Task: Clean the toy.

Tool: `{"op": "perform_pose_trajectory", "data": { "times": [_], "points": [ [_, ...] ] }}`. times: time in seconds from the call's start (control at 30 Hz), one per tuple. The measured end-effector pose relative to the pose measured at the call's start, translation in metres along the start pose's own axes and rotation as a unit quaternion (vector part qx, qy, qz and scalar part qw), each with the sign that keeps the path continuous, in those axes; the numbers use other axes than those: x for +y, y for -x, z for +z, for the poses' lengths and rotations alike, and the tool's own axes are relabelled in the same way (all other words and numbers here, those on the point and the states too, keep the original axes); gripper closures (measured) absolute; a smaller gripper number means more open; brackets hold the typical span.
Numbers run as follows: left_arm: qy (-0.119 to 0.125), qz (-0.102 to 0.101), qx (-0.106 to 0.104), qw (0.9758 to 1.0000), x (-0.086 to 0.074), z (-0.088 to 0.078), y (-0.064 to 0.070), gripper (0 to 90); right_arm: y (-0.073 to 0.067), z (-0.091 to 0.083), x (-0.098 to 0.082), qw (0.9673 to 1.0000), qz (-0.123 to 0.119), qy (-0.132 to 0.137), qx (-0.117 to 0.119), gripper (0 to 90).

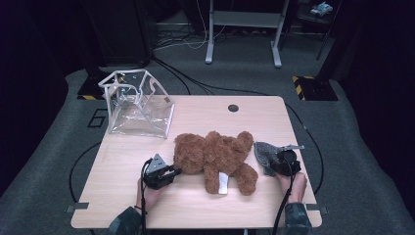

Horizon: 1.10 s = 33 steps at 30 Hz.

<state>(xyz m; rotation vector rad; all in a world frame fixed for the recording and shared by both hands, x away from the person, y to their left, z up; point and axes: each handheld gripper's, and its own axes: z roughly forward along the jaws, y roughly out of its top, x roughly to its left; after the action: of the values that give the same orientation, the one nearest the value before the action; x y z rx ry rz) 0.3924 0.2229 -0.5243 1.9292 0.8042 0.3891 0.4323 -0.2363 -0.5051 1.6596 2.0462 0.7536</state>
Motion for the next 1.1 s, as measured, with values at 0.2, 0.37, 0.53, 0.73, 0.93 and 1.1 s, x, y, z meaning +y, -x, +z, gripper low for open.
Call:
{"op": "perform_pose_trajectory", "data": {
  "times": [0.2,0.37,0.53,0.73,0.93,1.1],
  "points": [
    [0.005,0.000,0.006,1.0000,0.000,0.001,0.001,76.5,0.000,-0.002,-0.002,0.9999,0.013,0.008,0.003,77.4],
    [0.003,0.004,0.007,1.0000,0.000,0.001,0.001,76.5,0.002,-0.013,0.000,0.9991,0.033,0.024,0.012,78.2],
    [0.004,0.004,0.007,1.0000,0.000,0.000,0.001,76.4,0.000,-0.029,0.007,0.9989,0.017,0.042,0.014,78.3],
    [0.003,0.003,0.003,1.0000,0.000,-0.001,0.001,76.2,-0.007,-0.045,0.019,0.9981,0.004,0.060,0.015,78.3],
    [0.004,0.005,0.003,1.0000,0.000,-0.001,0.001,76.1,-0.013,-0.054,0.035,0.9970,-0.008,0.074,0.022,78.1],
    [0.005,0.005,0.004,1.0000,-0.001,-0.001,0.002,76.0,-0.023,-0.060,0.052,0.9960,-0.025,0.080,0.030,78.0]
  ]
}}
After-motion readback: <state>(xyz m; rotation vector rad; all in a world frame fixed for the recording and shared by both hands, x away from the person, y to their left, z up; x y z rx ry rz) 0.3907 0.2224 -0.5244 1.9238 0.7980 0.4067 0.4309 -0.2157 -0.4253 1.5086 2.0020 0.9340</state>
